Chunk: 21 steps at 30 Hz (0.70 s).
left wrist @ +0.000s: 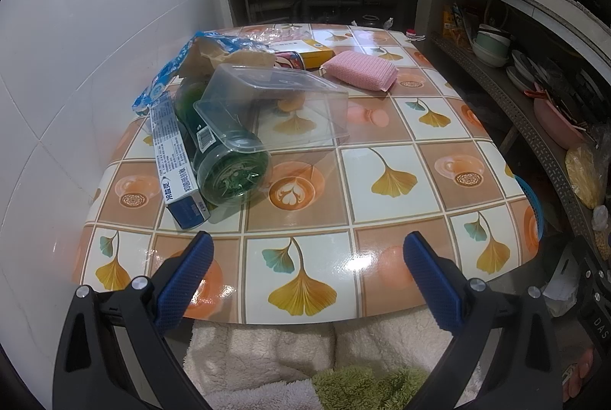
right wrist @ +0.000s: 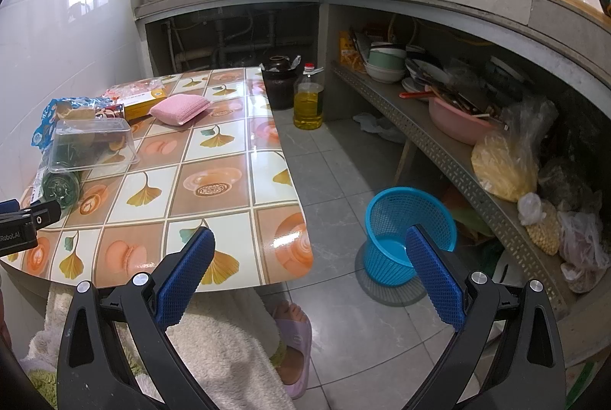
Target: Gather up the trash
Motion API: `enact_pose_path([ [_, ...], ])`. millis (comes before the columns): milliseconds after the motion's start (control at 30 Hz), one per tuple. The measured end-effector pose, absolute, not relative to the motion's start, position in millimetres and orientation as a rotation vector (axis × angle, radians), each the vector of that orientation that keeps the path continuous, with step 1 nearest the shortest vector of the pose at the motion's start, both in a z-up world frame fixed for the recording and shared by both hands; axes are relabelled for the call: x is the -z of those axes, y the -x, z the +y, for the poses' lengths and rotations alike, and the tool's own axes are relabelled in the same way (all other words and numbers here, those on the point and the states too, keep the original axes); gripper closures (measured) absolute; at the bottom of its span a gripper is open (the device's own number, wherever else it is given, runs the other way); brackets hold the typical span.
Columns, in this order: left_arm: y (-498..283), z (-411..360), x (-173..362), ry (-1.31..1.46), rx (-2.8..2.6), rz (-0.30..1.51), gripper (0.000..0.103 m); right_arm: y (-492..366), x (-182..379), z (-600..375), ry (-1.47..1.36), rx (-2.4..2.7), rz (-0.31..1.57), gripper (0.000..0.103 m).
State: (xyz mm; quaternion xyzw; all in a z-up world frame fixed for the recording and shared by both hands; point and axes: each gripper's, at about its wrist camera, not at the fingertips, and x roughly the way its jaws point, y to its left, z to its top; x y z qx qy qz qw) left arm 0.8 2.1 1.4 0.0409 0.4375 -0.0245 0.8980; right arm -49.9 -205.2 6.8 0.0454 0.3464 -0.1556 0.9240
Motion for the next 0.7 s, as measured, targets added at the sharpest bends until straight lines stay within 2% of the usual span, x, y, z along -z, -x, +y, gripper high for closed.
enact_pose_path([
  [700, -1.5, 2.2, -1.1, -0.086, 0.049, 0.907, 0.006, 50.0, -7.2, -207.3, -0.101, 0.323, 0.707, 0.008],
])
